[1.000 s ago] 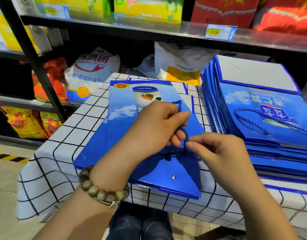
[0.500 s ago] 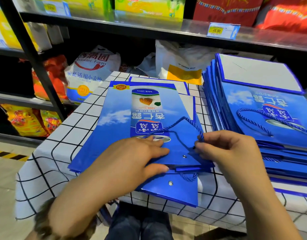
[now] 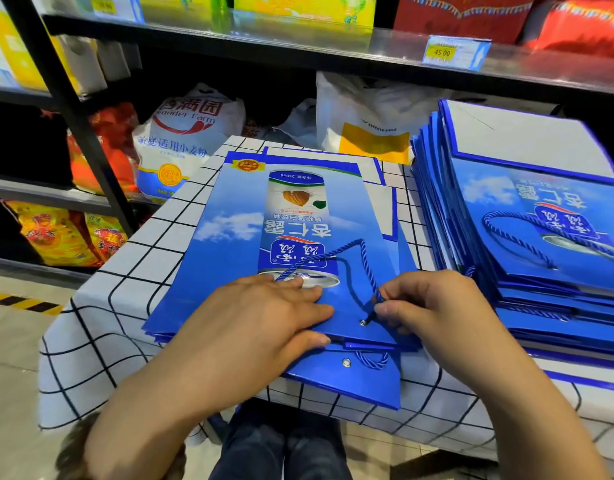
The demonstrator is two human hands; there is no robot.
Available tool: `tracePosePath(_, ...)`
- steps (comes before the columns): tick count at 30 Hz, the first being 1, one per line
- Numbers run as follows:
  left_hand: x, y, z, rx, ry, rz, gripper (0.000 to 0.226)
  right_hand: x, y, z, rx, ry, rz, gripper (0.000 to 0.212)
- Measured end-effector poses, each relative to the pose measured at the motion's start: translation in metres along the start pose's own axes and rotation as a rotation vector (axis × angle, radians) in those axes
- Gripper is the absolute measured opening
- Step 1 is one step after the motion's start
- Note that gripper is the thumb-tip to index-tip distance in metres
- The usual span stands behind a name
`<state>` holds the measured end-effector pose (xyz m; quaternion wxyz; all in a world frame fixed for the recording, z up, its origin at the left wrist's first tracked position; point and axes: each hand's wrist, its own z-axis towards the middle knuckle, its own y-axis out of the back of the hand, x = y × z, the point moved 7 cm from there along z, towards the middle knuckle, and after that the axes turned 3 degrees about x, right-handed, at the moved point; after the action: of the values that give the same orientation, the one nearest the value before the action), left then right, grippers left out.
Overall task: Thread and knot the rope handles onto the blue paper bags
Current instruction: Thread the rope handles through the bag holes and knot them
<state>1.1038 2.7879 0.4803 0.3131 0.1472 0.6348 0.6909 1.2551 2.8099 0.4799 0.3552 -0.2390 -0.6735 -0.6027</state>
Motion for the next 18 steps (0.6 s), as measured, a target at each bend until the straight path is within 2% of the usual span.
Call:
tracePosePath(6,-0.001,0.003,0.0,-0.036,-0.015,0.019,0.039,0.002,-0.003,0.001,0.02,0.018,0.044,0.022)
tracePosePath(9,-0.001,0.005,0.001,-0.071,-0.027,0.076,0.038,0.003,-0.006,0.003,0.04,0.049,-0.05,0.024)
tracePosePath(11,-0.001,0.008,0.0,-0.121,-0.016,0.1,0.038,0.007,-0.009,0.004,0.062,0.087,-0.122,0.014)
tracePosePath(12,-0.001,0.01,0.0,-0.145,0.001,0.107,0.039,0.009,-0.011,0.003,0.079,0.107,-0.166,0.009)
tracePosePath(14,0.003,0.014,-0.001,-0.18,0.045,0.116,0.041,0.013,-0.014,0.0,0.128,0.153,-0.204,0.014)
tracePosePath(18,0.01,0.026,0.0,-0.22,0.119,0.15,0.041,0.018,-0.02,-0.01,0.282,0.174,-0.131,0.021)
